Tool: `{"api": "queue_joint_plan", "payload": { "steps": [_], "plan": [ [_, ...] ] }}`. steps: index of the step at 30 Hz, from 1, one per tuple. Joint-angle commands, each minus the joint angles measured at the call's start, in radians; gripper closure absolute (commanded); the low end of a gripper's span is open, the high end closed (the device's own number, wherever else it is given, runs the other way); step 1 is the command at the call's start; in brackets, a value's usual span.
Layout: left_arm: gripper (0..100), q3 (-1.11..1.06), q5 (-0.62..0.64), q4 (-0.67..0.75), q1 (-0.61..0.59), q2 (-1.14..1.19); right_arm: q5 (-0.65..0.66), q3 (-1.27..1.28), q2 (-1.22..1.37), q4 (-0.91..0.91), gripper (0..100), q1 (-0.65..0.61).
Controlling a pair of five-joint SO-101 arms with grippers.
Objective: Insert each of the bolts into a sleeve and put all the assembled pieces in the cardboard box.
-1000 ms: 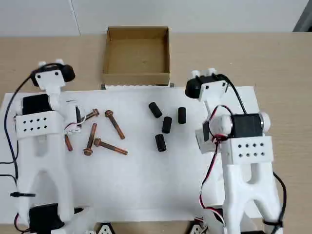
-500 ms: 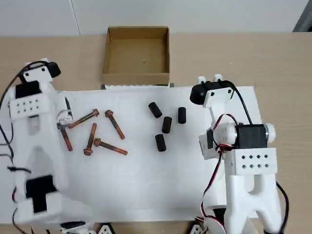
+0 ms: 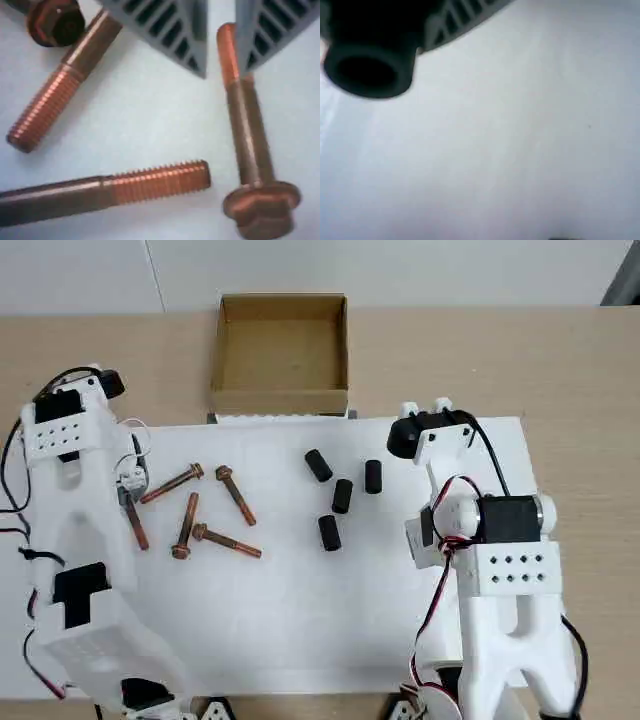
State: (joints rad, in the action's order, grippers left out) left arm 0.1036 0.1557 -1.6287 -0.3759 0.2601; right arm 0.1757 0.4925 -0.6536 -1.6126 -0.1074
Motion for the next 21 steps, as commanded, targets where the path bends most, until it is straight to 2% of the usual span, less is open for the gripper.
{"api": "queue_joint_plan", "payload": {
  "steps": [1, 13, 21],
  "plan": [
    [91, 0.041, 0.0, 0.015, -0.04, -0.005, -0.005, -0.006, -0.022, 0.018, 99.5, 0.008],
    [90, 0.035, -0.031, 0.068, -0.06, 0.002, -0.005, -0.006, -0.018, 0.033, 99.5, 0.002],
    [90, 0.041, -0.032, 0.095, -0.078, 0.126, -0.005, -0.006, -0.016, 0.033, 99.5, 0.002]
  ]
}}
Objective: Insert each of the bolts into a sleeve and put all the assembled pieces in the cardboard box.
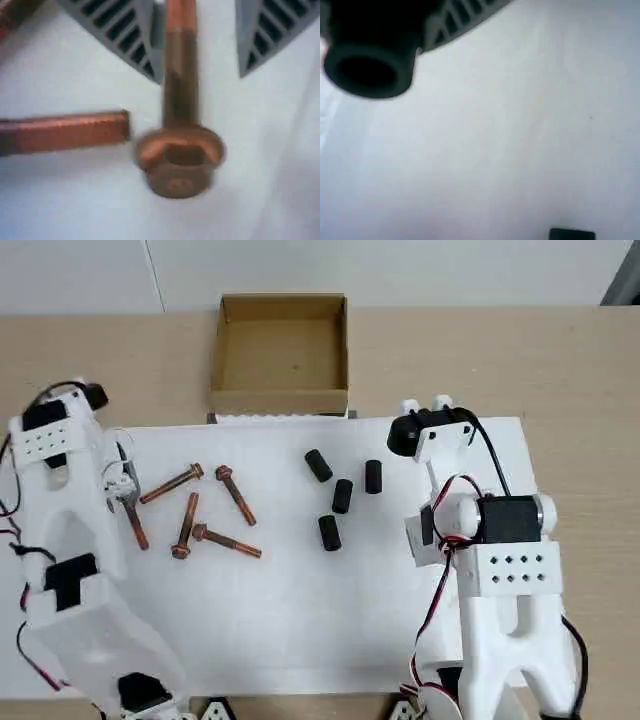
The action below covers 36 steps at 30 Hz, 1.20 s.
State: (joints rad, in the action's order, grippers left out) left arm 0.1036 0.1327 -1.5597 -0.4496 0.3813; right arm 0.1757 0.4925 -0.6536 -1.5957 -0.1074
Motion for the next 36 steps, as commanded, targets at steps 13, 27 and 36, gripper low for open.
{"api": "queue_joint_plan", "payload": {
  "steps": [13, 27, 36],
  "plan": [
    [94, 0.039, -0.009, 0.069, 0.002, 0.103, -0.005, -0.006, -0.016, 0.016, 99.5, 0.002],
    [100, 0.039, -0.044, -0.035, 0.061, -0.229, -0.014, -0.095, -0.028, -0.079, 99.1, 0.001],
    [100, 0.036, -0.052, -0.163, 0.169, -0.511, -0.043, -0.149, -0.044, -0.119, 99.5, 0.007]
  ]
}}
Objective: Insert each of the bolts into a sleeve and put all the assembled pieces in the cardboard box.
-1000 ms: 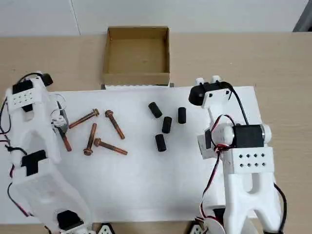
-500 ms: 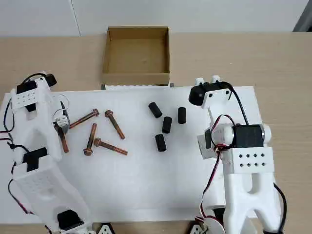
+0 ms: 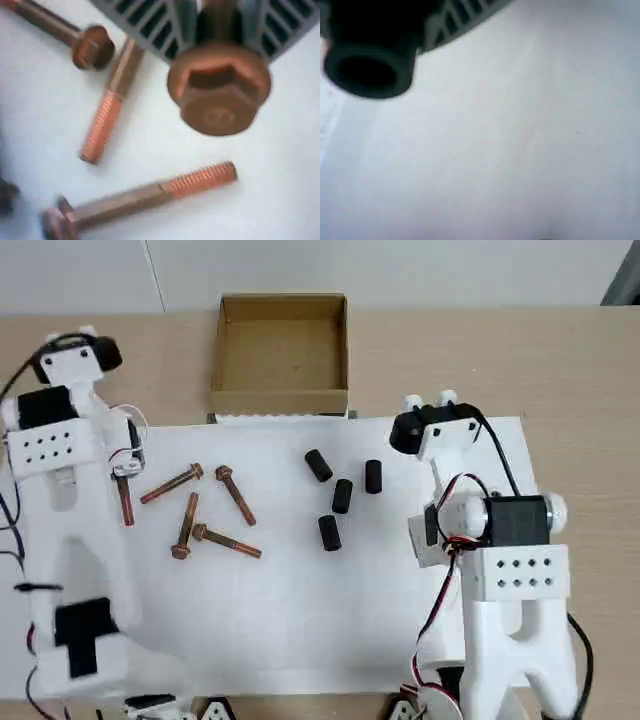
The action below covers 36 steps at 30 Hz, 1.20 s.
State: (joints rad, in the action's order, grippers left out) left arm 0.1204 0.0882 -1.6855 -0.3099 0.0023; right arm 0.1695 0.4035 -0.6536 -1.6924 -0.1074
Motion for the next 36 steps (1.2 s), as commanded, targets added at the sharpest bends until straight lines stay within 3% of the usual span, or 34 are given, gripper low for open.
{"api": "queue_joint_plan", "payload": {
  "steps": [1, 10, 19, 22, 30, 36],
  "plan": [
    [100, 0.019, -0.008, -0.048, 0.038, -0.167, -0.068, -0.068, -0.068, -0.025, 99.5, 0.008],
    [100, -0.189, -0.005, -0.02, 0.216, -0.526, -0.17, 0.021, -0.403, 0.048, 99.5, 0.007],
    [100, -0.76, 0.005, 0.397, 0.272, -0.942, -0.275, 0.328, -0.616, 0.262, 99.5, 0.002],
    [100, -0.908, 0.06, 0.508, 0.273, -1.097, -0.292, 0.43, -0.691, 0.344, 99.5, 0.001],
    [100, -1.139, 0.244, 0.603, 0.275, -1.396, -0.287, 0.674, -0.874, 0.503, 99.5, -0.002],
    [100, -1.273, 0.27, 0.692, 0.301, -1.56, -0.285, 0.864, -0.995, 0.616, 99.5, -0.154]
  ]
}}
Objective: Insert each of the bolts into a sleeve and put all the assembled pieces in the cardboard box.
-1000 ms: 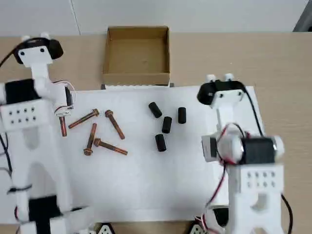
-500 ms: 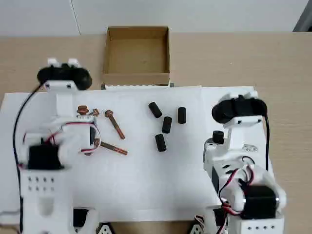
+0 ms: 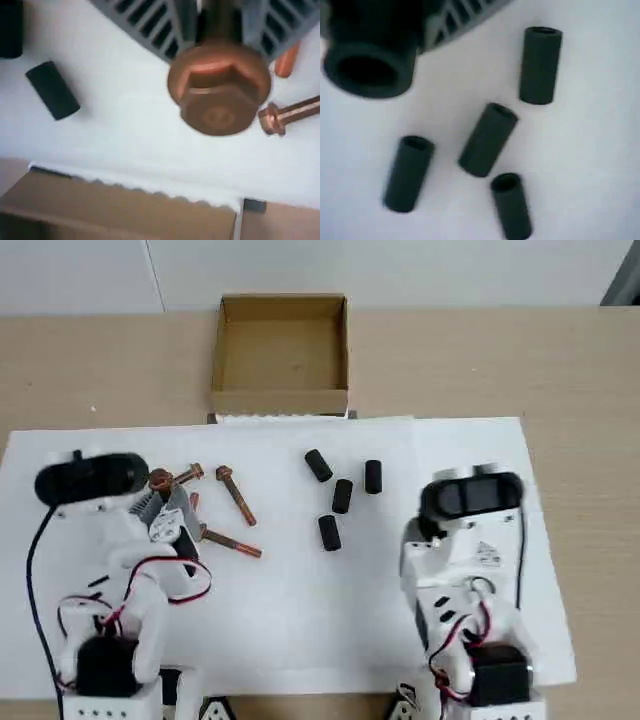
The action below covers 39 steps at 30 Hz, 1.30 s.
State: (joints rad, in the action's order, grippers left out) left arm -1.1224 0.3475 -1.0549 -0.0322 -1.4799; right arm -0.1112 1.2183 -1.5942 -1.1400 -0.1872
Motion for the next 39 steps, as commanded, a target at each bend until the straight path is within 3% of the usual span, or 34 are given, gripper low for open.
{"api": "queue_joint_plan", "payload": {
  "steps": [1, 7, 14, 26, 33, 39],
  "plan": [
    [100, -0.053, 0.011, 0.075, 0.041, -0.107, -0.005, 0.078, -0.074, 0.085, 99.5, -0.108],
    [100, -0.18, 0.014, 0.167, 0.196, -0.29, -0.003, 0.221, -0.182, 0.199, 99.5, -0.292],
    [100, -0.209, 0.18, 0.176, 0.29, -0.333, 0.063, 0.261, -0.22, 0.211, 99.5, -0.452],
    [100, -0.209, 0.284, 0.239, 0.295, -0.333, 0.149, 0.265, -0.22, 0.289, 99.5, -0.57],
    [100, -0.211, 0.284, 0.255, 0.425, -0.333, 0.227, 0.265, -0.22, 0.294, 99.5, -0.582],
    [100, -0.211, 0.284, 0.253, 0.445, -0.333, 0.235, 0.262, -0.22, 0.295, 99.5, -0.584]
  ]
}}
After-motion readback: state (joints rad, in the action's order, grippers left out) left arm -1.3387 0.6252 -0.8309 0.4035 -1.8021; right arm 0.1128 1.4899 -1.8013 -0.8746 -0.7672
